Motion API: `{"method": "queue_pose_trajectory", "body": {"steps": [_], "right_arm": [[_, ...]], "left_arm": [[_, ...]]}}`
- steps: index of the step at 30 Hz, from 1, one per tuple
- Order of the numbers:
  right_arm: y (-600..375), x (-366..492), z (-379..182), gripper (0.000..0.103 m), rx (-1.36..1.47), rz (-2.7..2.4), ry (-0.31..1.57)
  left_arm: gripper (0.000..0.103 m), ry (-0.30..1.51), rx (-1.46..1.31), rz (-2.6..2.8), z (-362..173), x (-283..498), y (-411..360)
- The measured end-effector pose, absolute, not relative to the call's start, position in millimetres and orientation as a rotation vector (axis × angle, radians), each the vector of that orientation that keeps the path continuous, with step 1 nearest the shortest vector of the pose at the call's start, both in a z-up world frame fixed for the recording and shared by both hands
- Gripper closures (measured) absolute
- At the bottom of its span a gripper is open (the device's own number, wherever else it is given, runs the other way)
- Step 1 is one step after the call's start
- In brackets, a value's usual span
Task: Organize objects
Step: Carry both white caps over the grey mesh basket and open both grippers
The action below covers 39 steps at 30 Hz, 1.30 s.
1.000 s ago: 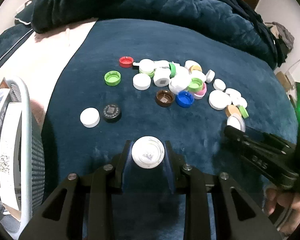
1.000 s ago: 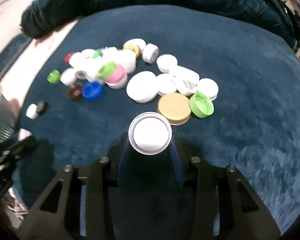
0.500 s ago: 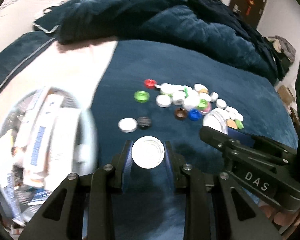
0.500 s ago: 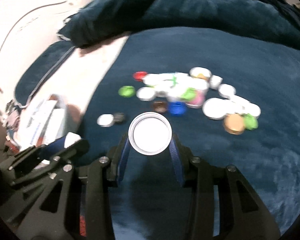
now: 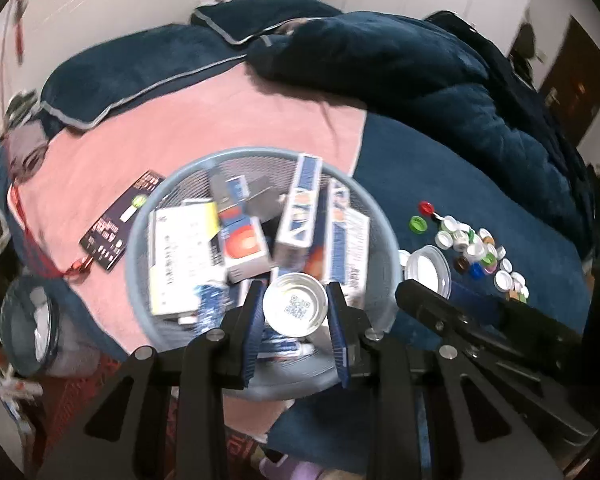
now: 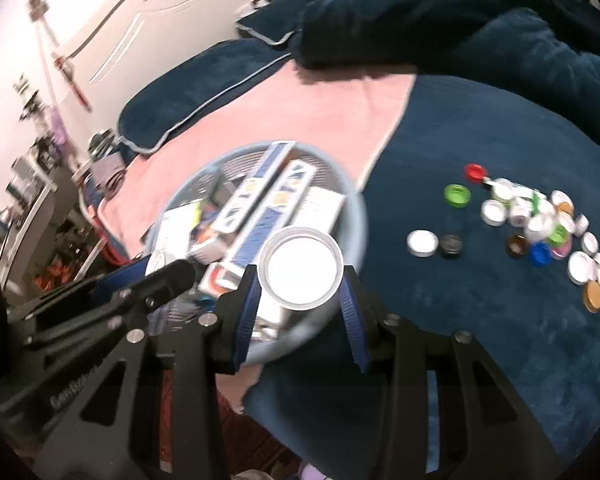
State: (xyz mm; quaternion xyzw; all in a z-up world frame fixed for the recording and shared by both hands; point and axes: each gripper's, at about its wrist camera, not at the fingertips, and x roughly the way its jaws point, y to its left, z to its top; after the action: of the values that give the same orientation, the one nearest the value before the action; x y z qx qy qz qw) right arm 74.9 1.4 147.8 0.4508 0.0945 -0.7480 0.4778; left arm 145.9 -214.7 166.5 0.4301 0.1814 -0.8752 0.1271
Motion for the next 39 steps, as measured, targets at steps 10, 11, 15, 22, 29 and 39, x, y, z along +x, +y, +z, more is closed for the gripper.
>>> {"method": "queue_pose_trajectory", "body": {"steps": [10,11,15,22,29,39], "right_arm": [[-11.1,83.7,154.7,0.062,1.095,-1.791,0.206],[-11.7,83.9,156.1,0.062,1.094,-1.790,0.200],[-17.1,86.8,159.4,0.062,1.097,-1.766,0.175],[-36.7,102.5,153.8,0.061,1.112,-1.704,0.199],[-49.6,108.7,142.9,0.032,1.165,-1.685,0.239],[-32.4,93.0,141.7,0.000,1.184,-1.766,0.236]], "left_arm": [[0.065,0.526,1.337,-2.480,145.8,147.9,-223.8],[0.054,0.508,1.328,-2.477,147.0,148.7,-223.7],[0.028,0.485,1.267,-2.455,154.1,159.4,-230.6],[0.021,0.439,1.166,-2.290,157.7,188.0,-259.1],[0.006,0.480,1.122,-2.213,154.9,206.8,-278.9],[0.002,0.453,1.152,-2.233,153.5,196.7,-267.2]]}}
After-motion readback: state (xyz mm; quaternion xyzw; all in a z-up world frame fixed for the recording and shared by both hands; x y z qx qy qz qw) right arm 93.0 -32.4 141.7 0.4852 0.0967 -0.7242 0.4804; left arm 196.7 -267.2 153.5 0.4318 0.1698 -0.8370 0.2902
